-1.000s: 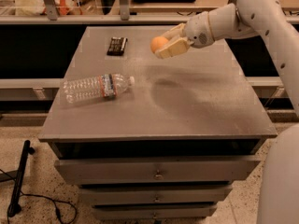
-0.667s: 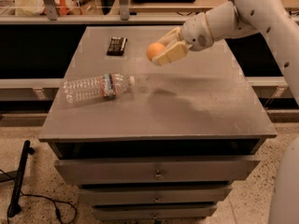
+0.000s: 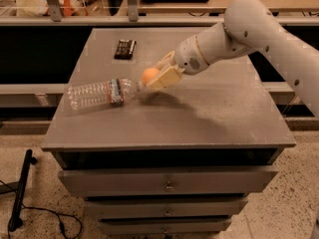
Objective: Move orange near water bottle
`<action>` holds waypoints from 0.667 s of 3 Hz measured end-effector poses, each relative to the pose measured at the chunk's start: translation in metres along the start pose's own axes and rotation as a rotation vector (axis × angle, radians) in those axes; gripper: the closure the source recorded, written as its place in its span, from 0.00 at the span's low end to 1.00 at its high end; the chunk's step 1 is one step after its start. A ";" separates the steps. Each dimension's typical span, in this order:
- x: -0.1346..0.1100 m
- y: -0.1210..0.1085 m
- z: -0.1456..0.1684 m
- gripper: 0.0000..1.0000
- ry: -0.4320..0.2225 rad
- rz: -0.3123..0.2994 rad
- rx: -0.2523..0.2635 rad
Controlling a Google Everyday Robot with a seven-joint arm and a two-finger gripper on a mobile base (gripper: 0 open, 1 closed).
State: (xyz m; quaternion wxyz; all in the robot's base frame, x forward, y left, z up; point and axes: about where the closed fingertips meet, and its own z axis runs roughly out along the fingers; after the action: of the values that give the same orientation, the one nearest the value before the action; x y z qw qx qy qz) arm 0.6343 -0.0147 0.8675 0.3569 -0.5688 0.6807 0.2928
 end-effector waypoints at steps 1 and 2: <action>0.007 -0.006 0.015 1.00 0.035 0.015 0.045; 0.011 -0.012 0.020 1.00 0.059 0.018 0.070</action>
Offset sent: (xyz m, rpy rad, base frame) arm 0.0217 0.0020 -0.0236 -0.0946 -0.0298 -0.1052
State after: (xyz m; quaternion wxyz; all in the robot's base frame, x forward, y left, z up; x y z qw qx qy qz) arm 0.6480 -0.0066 0.8473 0.3536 -0.5585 0.7058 0.2549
